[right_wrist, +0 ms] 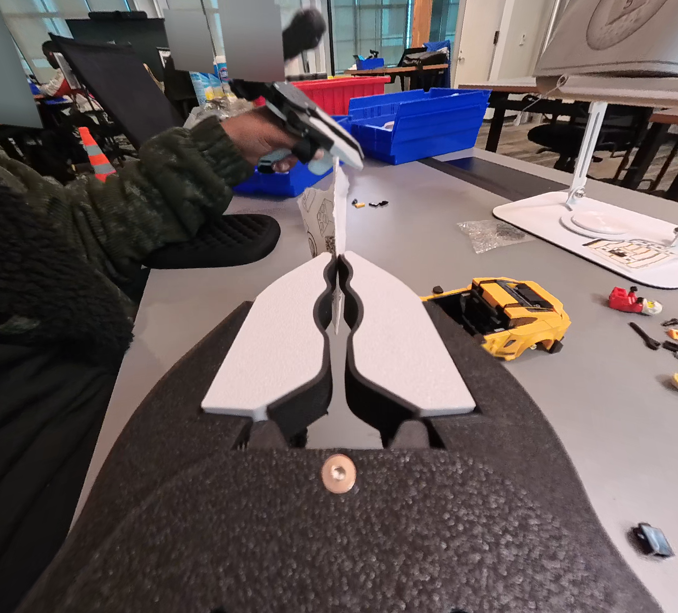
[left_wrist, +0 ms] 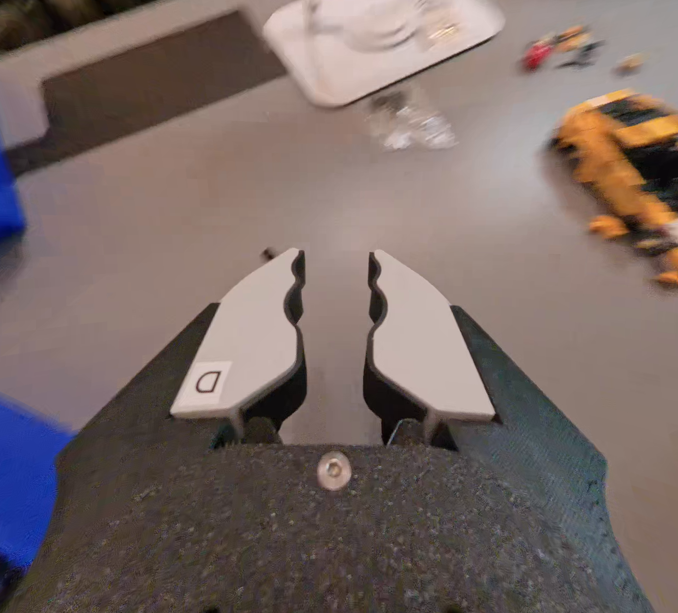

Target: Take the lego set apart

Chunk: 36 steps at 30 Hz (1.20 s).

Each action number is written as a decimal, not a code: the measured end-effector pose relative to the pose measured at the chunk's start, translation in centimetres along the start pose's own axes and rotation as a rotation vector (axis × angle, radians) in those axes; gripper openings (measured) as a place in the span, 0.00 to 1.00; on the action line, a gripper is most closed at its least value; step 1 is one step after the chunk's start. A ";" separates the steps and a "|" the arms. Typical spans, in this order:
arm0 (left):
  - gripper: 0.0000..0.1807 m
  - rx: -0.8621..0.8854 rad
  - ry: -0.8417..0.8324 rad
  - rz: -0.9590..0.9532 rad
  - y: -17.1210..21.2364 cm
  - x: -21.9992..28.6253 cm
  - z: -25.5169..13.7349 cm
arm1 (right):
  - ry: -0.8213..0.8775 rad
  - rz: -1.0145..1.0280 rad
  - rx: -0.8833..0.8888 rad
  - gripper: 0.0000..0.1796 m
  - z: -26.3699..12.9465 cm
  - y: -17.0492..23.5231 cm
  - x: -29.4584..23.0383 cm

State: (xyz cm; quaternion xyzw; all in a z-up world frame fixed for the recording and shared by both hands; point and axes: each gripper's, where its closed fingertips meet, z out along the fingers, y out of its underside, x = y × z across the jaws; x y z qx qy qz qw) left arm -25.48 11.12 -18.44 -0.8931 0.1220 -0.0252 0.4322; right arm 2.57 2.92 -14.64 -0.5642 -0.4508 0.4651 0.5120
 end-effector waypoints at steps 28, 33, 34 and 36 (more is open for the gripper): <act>0.04 -0.228 0.034 -0.212 6.3 -3.3 5.0 | 0.008 -0.015 0.056 0.00 -0.6 -1.2 -0.2; 0.04 0.097 0.419 -0.041 -1.8 6.9 0.7 | 0.010 -0.004 0.033 0.00 -0.4 -0.7 0.1; 0.04 0.160 0.503 0.026 -3.4 9.8 -0.9 | 0.009 -0.002 0.026 0.00 -0.3 -0.5 0.1; 0.04 0.264 0.638 0.172 -5.4 15.3 -3.8 | 0.007 0.002 0.014 0.00 -0.1 -0.2 0.1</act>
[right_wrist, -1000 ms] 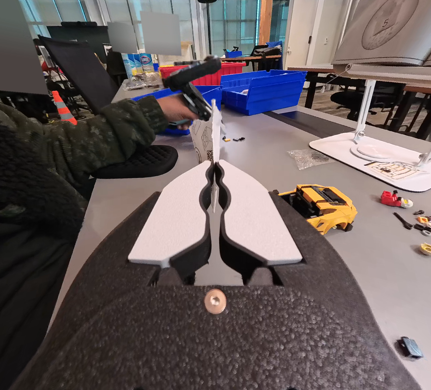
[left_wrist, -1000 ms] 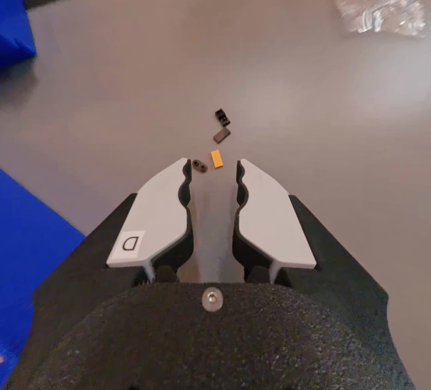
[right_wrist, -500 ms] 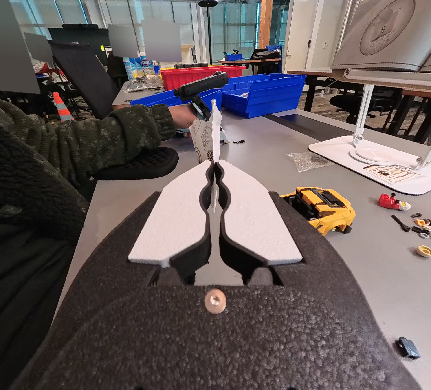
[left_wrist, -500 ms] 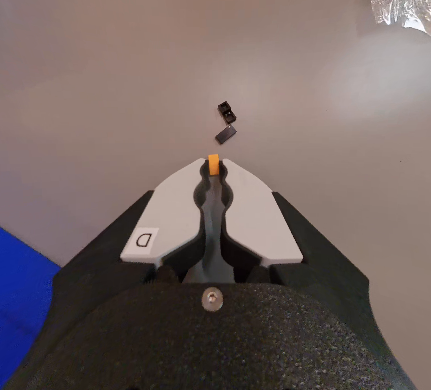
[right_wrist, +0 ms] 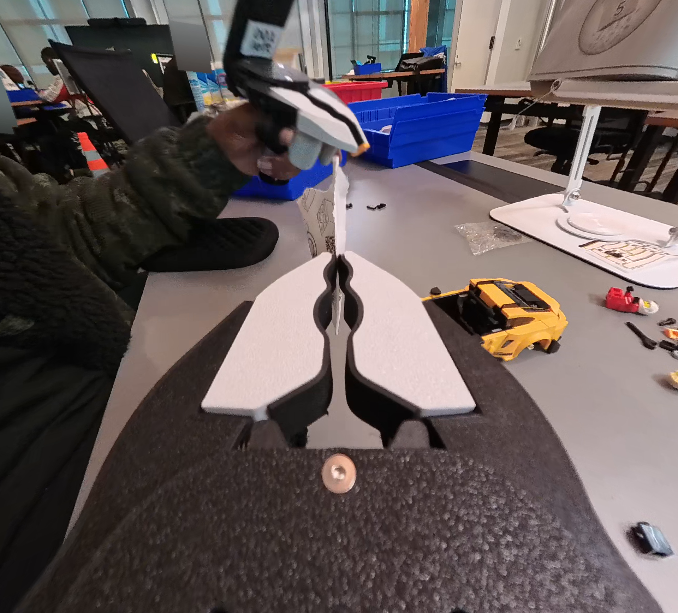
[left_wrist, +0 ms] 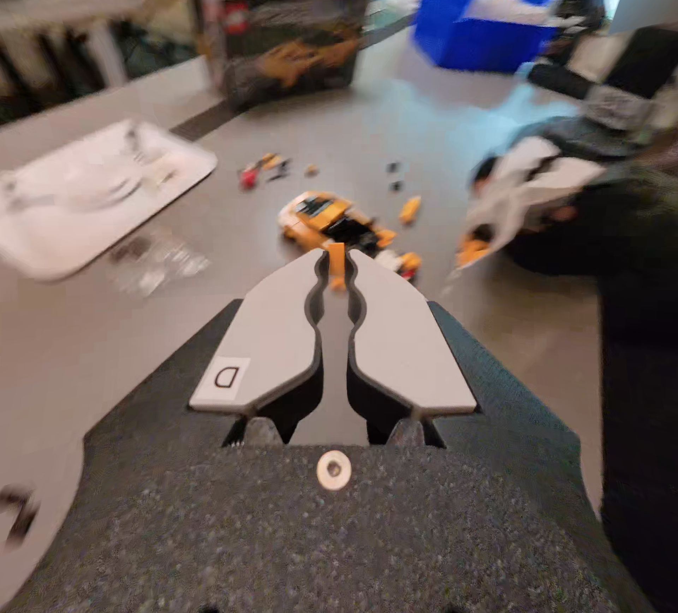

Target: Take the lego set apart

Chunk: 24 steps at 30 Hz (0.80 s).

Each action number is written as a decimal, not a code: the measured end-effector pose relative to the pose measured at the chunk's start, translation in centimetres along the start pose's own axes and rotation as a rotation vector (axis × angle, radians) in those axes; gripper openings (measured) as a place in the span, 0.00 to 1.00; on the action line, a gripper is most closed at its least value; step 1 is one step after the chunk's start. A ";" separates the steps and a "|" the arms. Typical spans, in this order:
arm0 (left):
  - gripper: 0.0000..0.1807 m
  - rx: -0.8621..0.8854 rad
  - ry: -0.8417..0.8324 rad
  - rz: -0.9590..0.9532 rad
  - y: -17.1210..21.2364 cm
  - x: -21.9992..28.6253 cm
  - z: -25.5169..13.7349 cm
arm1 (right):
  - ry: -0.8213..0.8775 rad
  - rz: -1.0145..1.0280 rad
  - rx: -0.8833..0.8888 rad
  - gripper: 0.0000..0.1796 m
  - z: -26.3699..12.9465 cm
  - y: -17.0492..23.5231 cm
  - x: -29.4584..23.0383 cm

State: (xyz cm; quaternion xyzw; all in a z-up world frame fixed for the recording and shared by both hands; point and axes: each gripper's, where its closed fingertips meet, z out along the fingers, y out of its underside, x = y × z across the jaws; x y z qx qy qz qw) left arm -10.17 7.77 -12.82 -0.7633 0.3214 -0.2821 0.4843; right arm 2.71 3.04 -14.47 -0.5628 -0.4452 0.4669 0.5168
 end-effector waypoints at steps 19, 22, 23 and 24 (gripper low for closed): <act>0.10 0.017 -0.144 0.088 -1.3 0.1 0.1 | 0.005 0.004 0.033 0.00 -0.2 -0.5 0.1; 0.10 -0.096 -0.558 -0.068 1.9 -8.7 -4.3 | 0.004 0.006 0.034 0.00 -0.2 -0.5 0.0; 0.10 -0.138 -0.655 -0.127 3.5 -10.9 -5.7 | 0.002 0.006 0.034 0.00 -0.2 -0.5 0.0; 0.11 -0.177 -0.715 -0.185 5.1 -12.5 -6.8 | 0.002 0.006 0.034 0.00 -0.2 -0.5 0.0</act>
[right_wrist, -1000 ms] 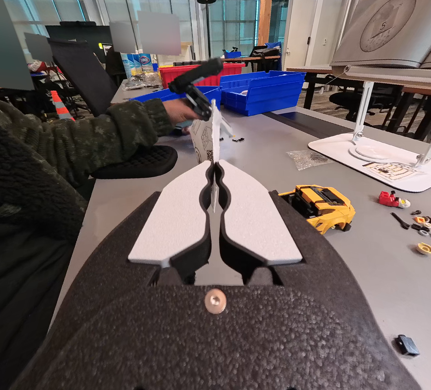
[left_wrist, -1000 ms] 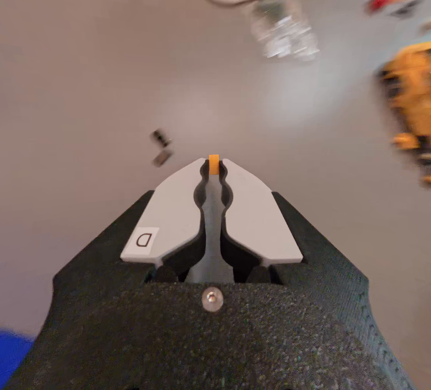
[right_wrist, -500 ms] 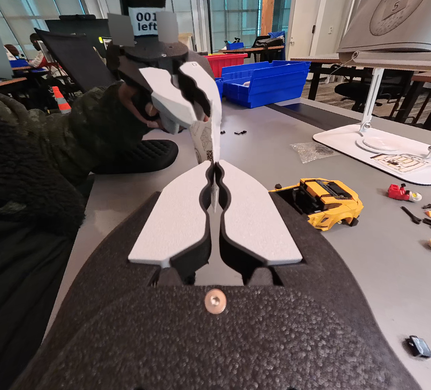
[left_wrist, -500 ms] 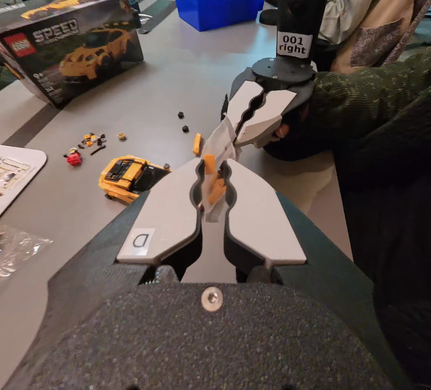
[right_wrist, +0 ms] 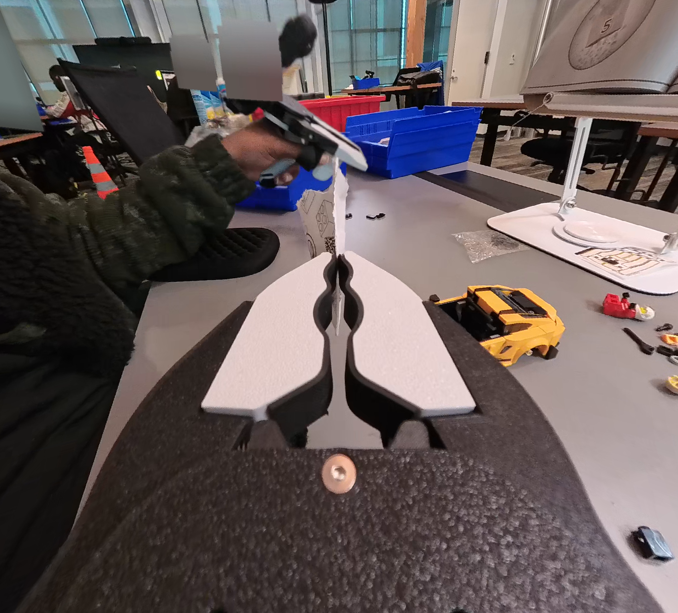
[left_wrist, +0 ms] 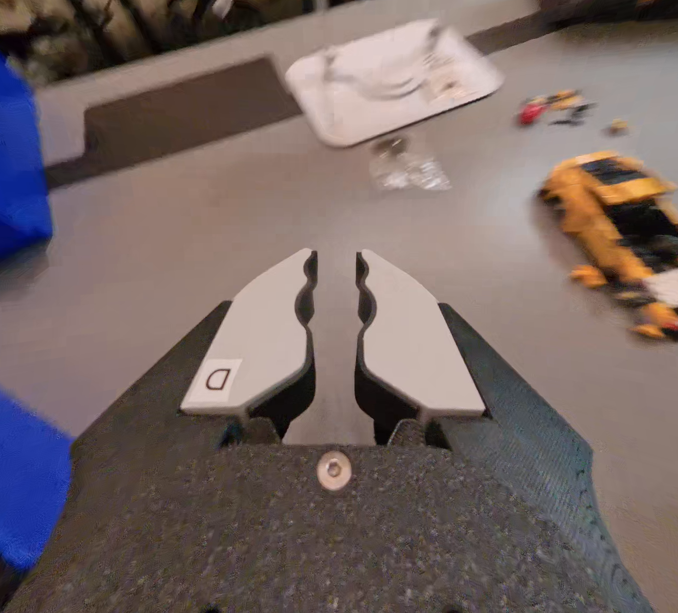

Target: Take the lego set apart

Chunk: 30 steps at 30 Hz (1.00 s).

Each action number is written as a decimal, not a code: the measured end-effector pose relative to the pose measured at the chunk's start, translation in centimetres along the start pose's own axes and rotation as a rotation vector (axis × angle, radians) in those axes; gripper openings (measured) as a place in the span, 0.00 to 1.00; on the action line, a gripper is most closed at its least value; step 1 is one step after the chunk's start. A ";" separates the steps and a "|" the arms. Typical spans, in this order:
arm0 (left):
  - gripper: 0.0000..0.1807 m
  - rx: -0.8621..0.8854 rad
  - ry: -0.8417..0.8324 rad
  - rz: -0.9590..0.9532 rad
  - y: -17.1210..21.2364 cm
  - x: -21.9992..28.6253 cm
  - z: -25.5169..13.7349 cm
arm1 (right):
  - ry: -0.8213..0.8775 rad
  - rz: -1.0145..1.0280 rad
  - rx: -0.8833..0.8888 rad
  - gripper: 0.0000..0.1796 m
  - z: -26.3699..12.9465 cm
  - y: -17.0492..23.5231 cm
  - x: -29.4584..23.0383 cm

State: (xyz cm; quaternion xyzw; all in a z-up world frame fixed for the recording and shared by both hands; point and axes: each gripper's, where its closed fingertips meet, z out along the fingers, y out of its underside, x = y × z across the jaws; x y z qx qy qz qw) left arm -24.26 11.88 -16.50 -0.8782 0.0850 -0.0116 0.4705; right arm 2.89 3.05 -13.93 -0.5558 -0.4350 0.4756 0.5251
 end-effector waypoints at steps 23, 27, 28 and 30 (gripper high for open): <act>0.04 -0.390 -0.175 -0.194 10.5 -7.3 4.1 | 0.005 0.011 0.003 0.00 -0.1 -0.1 0.2; 0.04 -0.371 -0.117 -0.172 10.0 -6.2 4.1 | 0.008 0.007 0.008 0.00 -0.2 -0.2 0.2; 0.04 -0.332 -0.078 -0.145 9.1 -5.1 4.2 | 0.008 0.007 0.008 0.00 -0.2 -0.2 0.2; 0.04 -0.219 0.020 -0.063 6.1 -1.8 3.8 | 0.008 0.005 0.003 0.00 -0.1 -0.1 0.2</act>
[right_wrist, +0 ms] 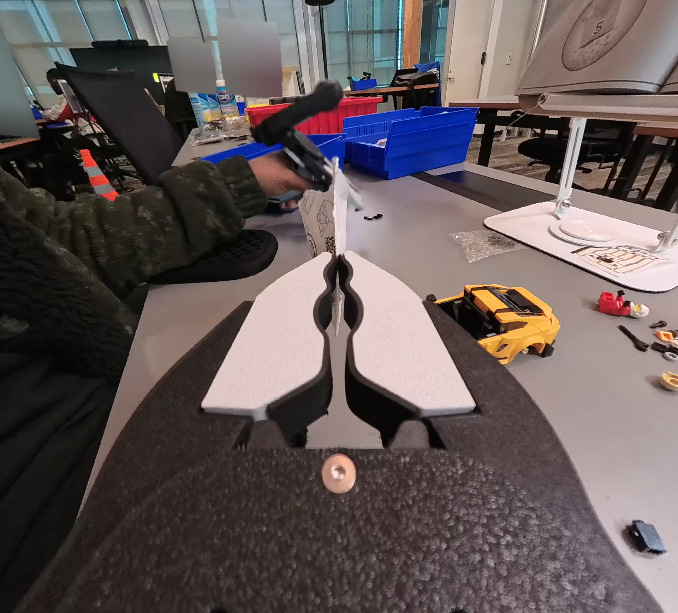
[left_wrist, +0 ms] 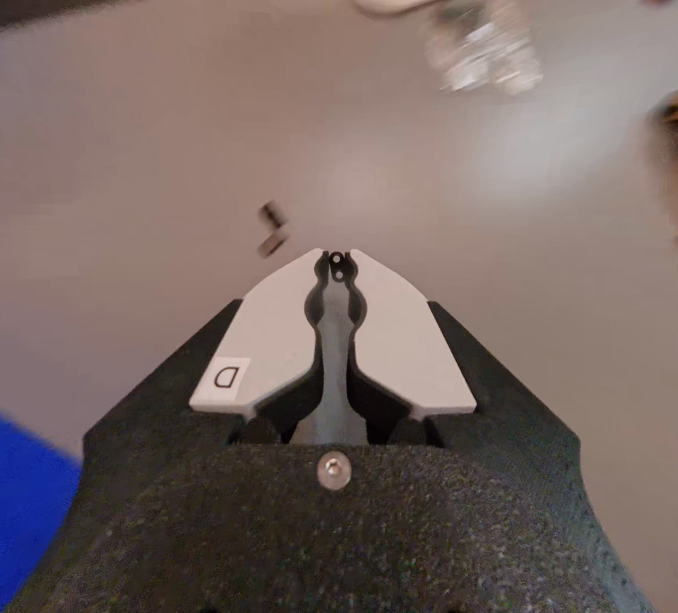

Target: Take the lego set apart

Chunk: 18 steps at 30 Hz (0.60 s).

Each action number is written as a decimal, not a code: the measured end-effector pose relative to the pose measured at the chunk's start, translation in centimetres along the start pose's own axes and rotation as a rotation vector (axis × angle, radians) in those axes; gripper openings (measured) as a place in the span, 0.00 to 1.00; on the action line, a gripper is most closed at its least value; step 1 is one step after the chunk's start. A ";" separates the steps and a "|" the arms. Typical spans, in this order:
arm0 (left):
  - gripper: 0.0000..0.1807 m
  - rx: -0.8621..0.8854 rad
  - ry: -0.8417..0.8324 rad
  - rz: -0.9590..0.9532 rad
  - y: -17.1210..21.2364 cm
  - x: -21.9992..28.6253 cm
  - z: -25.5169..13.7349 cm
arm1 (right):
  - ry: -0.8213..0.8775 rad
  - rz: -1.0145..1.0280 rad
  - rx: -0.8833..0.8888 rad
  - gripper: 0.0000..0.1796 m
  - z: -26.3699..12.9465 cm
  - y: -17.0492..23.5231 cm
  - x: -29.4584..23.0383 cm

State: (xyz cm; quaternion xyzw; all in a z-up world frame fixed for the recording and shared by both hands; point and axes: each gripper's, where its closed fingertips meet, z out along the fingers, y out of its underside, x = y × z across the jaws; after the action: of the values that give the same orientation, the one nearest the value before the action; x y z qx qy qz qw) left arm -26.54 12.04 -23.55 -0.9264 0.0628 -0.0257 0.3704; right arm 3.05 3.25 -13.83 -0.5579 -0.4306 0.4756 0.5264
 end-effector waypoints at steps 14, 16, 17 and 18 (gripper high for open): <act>0.04 0.456 0.826 0.608 -3.9 28.2 -11.9 | -0.004 -0.004 -0.019 0.00 0.2 0.5 -0.1; 0.06 0.454 0.824 0.619 -3.8 28.3 -11.8 | -0.006 -0.003 -0.020 0.00 0.2 0.5 -0.1; 0.07 0.453 0.824 0.620 -3.8 28.2 -11.8 | -0.006 -0.004 -0.020 0.00 0.2 0.5 -0.1; 0.09 0.456 0.829 0.620 -3.8 28.1 -11.9 | -0.007 -0.005 -0.019 0.00 0.2 0.5 -0.1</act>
State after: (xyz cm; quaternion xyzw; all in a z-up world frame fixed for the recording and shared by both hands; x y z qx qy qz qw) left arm 0.60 2.84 -12.32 -0.6737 0.4649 -0.2903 0.4957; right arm 2.78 3.14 -14.28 -0.5602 -0.4384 0.4719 0.5209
